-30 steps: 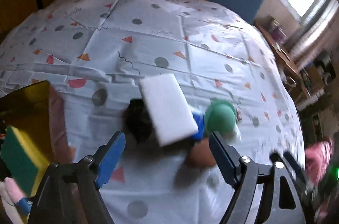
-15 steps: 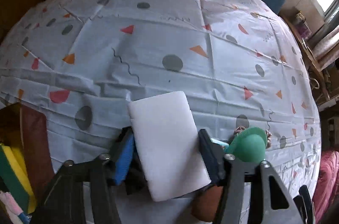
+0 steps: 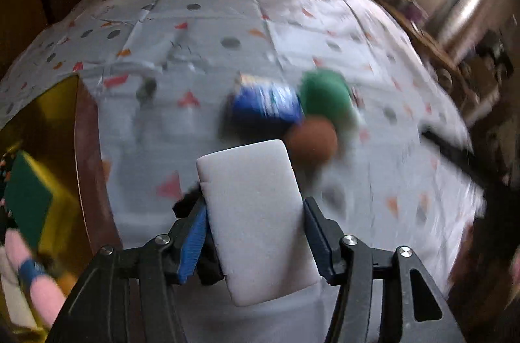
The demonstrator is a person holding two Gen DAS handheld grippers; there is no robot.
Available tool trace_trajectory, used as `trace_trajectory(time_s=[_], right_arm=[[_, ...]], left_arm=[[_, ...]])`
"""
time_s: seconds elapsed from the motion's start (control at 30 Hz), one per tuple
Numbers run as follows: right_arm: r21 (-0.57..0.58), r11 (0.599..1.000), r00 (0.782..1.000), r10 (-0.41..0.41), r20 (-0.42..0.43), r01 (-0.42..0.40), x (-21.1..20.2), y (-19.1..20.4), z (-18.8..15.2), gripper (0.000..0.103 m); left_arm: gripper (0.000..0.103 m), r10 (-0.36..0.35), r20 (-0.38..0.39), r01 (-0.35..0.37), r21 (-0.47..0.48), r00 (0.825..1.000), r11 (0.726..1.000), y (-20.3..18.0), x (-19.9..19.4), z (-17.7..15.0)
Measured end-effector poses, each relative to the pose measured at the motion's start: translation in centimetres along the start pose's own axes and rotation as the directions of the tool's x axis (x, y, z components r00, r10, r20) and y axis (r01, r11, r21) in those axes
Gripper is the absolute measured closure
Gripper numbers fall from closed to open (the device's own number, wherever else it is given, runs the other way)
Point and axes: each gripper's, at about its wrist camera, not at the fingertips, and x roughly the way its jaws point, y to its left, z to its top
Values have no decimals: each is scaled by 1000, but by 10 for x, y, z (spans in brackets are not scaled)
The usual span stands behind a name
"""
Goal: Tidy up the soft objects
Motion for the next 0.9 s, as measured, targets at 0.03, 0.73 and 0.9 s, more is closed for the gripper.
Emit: trace_trajectory(time_s=[0.03,0.73,0.9], right_arm=[[-2,1000,1000,-2,-1,2,0,1,0,21],[-95,933,926,323,-194,-346,30,63,-17,21],[-153,931,922,284,-263,-330,56,95,-15,19]], left_arm=[[45,6,-2,-6,30,1000,1000,-6,1,-13],[48,-37,178,-1,213,983,977,-15,15,-82],[56,-89,180,55,185,980,981,-4,14,-81]])
